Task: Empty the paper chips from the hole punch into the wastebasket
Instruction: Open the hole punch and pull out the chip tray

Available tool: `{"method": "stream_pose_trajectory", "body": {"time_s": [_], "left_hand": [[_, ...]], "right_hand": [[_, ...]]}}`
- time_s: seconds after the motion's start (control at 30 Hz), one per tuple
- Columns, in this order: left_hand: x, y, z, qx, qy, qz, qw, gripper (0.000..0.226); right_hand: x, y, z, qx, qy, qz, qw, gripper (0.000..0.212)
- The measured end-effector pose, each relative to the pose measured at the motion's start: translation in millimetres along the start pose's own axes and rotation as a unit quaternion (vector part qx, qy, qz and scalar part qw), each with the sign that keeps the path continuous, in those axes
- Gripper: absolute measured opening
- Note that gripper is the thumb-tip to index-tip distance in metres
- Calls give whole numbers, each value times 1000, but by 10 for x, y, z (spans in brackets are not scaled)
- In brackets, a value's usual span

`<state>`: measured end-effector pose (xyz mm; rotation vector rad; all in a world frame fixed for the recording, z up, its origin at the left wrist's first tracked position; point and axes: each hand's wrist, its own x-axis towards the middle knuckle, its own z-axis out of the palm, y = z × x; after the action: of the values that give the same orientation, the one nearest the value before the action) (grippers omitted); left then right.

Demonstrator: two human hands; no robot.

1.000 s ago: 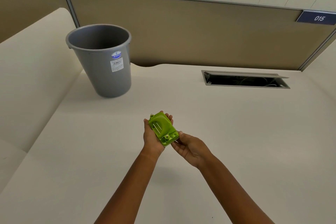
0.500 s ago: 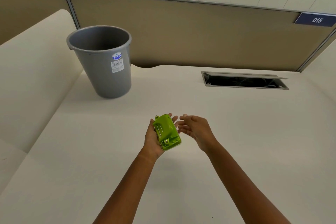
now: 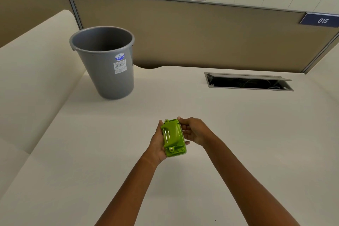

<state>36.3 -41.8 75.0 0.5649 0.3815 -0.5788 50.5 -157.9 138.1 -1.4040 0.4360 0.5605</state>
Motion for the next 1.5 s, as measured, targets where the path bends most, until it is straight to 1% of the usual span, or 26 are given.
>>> {"method": "stream_pose_trajectory", "body": {"time_s": [0.37,0.57,0.67,0.77,0.83,0.87,0.93,1.0,1.1,1.13,1.23,1.33,1.43,1.5], "left_hand": [[27,-59,24,9,-19,7,1000,61],[26,-62,27,23,4,7,1000,59],[39,-75,3,10,-22,9,1000,62],[59,-73,-12,-6,-35,15,999,63],[70,-59,-13,-18,-32,23,999,61],[71,-47,-14,-24,-30,29,999,60],[69,-16,-19,-33,-23,38,998,58],[70,8,-25,-28,-11,36,999,60],[70,10,-10,-19,-4,33,999,63],[69,5,-4,-21,-9,35,999,64],[54,3,27,-30,-25,33,999,65],[26,-14,58,-39,-35,25,998,65],[-11,-62,103,-56,-49,13,997,65],[-12,-89,123,-59,-44,9,997,63]], "right_hand": [[66,72,-29,6,17,30,999,24],[60,98,-64,45,4,59,997,25],[40,98,-52,4,6,28,1000,23],[20,98,2,-70,63,-48,994,19],[-11,116,20,-133,118,-122,976,19],[-34,130,23,-178,142,-162,960,22],[-80,149,34,-248,160,-214,931,35],[-126,147,53,-275,143,-201,929,46],[-164,116,78,-248,97,-170,949,50],[-177,104,86,-229,80,-164,956,48],[-207,69,86,-189,52,-162,967,32],[-217,40,65,-176,57,-161,970,29],[-221,28,60,-189,74,-172,964,29],[-218,26,54,-186,83,-178,963,27]]}}
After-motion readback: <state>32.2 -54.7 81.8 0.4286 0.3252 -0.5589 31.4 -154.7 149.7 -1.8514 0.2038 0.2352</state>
